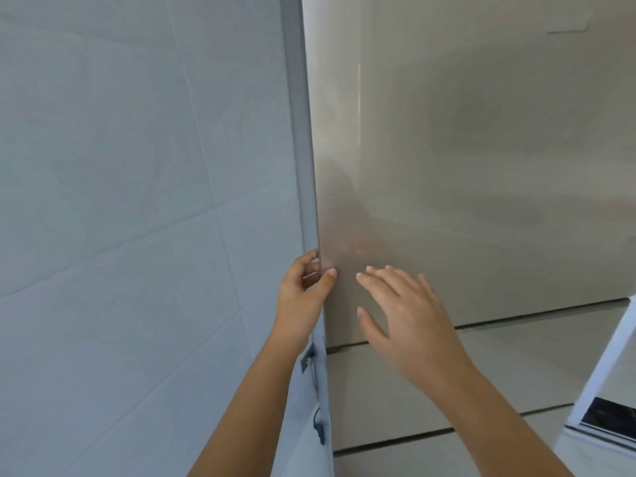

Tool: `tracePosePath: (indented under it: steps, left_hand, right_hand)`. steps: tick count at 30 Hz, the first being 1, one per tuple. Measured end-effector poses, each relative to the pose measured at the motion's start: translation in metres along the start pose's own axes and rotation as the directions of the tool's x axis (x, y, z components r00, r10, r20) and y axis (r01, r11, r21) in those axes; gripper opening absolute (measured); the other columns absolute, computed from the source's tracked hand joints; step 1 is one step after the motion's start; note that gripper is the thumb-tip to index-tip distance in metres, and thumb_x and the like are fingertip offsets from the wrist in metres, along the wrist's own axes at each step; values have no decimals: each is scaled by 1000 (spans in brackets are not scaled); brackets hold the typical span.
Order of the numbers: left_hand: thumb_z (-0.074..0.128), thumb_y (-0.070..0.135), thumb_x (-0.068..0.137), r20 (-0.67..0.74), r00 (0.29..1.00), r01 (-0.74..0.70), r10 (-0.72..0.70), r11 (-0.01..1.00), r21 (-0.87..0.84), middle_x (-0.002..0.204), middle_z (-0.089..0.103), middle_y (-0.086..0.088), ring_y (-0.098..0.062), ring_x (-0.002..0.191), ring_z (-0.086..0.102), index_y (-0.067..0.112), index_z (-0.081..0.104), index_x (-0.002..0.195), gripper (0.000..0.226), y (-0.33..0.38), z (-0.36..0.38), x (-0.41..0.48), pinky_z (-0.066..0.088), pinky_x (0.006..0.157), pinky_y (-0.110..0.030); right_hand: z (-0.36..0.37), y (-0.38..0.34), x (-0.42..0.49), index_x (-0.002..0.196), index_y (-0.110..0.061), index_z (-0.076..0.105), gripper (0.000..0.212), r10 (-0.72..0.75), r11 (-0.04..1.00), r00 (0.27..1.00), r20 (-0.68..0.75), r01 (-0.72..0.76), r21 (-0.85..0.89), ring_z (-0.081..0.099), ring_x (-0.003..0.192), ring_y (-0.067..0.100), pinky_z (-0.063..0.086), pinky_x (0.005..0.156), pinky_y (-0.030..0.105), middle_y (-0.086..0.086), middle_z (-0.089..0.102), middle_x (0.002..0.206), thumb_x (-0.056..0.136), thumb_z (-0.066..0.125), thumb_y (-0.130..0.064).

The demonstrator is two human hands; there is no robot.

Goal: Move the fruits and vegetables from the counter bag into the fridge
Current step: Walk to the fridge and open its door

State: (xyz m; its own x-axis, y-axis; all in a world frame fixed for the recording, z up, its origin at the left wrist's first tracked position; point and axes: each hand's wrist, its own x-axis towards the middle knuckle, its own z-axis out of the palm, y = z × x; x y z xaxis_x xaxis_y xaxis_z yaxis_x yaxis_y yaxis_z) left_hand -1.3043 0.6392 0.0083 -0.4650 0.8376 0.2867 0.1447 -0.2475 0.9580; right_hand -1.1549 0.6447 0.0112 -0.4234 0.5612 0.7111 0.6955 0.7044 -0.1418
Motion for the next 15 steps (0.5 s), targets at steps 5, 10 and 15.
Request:
tracePosePath:
  steps: [5,10,15]
  left_hand:
    - [62,13,86,0,998,67,-67,993,-96,115,61,-13,-22,112,56,14,55,123,38,-3,1,1,42,101,-42]
    - [61,13,87,19,997,74,-72,990,-122,117,58,-13,-19,105,57,15,54,124,38,-1,1,-3,44,95,-31]
    - [61,9,86,20,998,55,-52,984,-172,98,58,-3,-8,87,55,13,55,121,36,4,1,-20,45,81,-18]
  right_hand:
    - [-1,-4,-1,107,-12,66,45,9,1000,1000,-4,-9,-2,62,103,28,45,85,55,6,67,109,78,39,-34]
    - [-9,-11,-8,108,-12,65,45,28,1000,1000,-14,-28,-8,61,105,28,44,86,55,6,67,110,78,39,-34]
    - [-22,-16,-24,107,-10,65,45,50,997,998,-24,-51,-50,62,103,28,45,85,55,7,67,108,77,40,-33]
